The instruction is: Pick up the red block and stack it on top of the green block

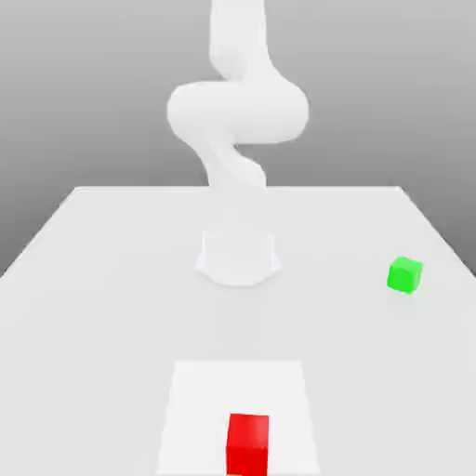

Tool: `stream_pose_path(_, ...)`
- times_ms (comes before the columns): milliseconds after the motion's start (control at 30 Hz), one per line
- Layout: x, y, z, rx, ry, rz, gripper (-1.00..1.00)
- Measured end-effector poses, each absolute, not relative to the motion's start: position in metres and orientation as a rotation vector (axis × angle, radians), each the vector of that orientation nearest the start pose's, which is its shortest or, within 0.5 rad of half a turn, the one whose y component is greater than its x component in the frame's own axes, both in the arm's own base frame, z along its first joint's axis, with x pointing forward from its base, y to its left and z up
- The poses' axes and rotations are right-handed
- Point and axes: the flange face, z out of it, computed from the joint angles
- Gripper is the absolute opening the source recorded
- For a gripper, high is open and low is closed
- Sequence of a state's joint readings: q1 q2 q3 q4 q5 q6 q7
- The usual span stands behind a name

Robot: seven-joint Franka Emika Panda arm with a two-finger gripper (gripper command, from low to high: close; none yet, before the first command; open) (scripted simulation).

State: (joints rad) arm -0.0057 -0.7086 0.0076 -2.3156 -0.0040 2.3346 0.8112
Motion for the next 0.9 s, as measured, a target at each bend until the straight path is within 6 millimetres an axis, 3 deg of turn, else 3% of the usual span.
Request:
stream_pose_path(200,0.448,0.004,0.572,-2.606,1.139,-0.746,0.00)
stream_pose_path(433,0.491,0.007,0.442,-2.719,1.214,-0.493,0.00)
stream_pose_path(633,0.499,0.009,0.326,-2.796,1.270,-0.258,0.00)
stream_pose_path(800,0.485,0.012,0.232,-2.842,1.310,-0.051,0.00)
stream_pose_path(900,0.481,0.012,0.188,-2.850,1.318,-0.006,0.00)
